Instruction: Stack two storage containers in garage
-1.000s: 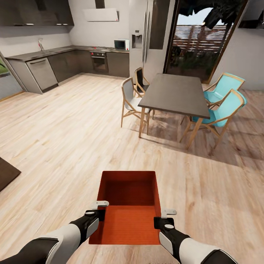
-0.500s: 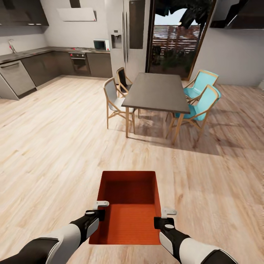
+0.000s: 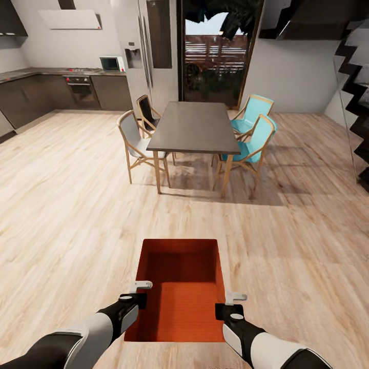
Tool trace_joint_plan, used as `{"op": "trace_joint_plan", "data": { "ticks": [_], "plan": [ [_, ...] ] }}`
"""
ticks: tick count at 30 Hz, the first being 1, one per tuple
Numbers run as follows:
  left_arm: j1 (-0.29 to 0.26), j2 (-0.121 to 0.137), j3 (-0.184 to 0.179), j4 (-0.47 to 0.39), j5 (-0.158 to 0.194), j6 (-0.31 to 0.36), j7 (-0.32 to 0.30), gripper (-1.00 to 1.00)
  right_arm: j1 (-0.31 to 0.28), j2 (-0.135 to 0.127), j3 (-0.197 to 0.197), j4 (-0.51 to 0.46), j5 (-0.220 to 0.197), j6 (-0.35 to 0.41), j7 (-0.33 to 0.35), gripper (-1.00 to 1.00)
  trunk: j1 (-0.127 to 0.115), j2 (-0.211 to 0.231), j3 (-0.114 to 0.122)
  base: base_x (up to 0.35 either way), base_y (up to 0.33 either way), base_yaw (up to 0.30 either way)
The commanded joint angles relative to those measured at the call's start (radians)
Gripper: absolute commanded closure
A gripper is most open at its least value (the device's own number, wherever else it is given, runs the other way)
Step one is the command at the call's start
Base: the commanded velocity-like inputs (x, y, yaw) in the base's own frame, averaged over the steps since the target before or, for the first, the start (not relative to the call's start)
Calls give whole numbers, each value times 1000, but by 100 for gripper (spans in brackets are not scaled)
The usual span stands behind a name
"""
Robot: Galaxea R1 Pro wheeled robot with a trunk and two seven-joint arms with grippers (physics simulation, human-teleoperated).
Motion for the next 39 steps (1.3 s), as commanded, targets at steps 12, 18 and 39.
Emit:
{"op": "trace_joint_plan", "data": {
  "ticks": [12,18,39],
  "plan": [
    [-1,0,-6,3,10,5,41,100,-1,-14,47,0,0,-23,-6,100,0,-1,-1,0,0,-282],
    [-1,0,-6,3,10,5,41,100,-1,-14,47,0,0,-24,-6,100,0,-1,-1,0,0,-282],
    [0,-1,-6,3,10,5,40,100,-1,-14,47,0,0,-23,-6,100,0,-1,-1,0,0,-282]
  ]
}}
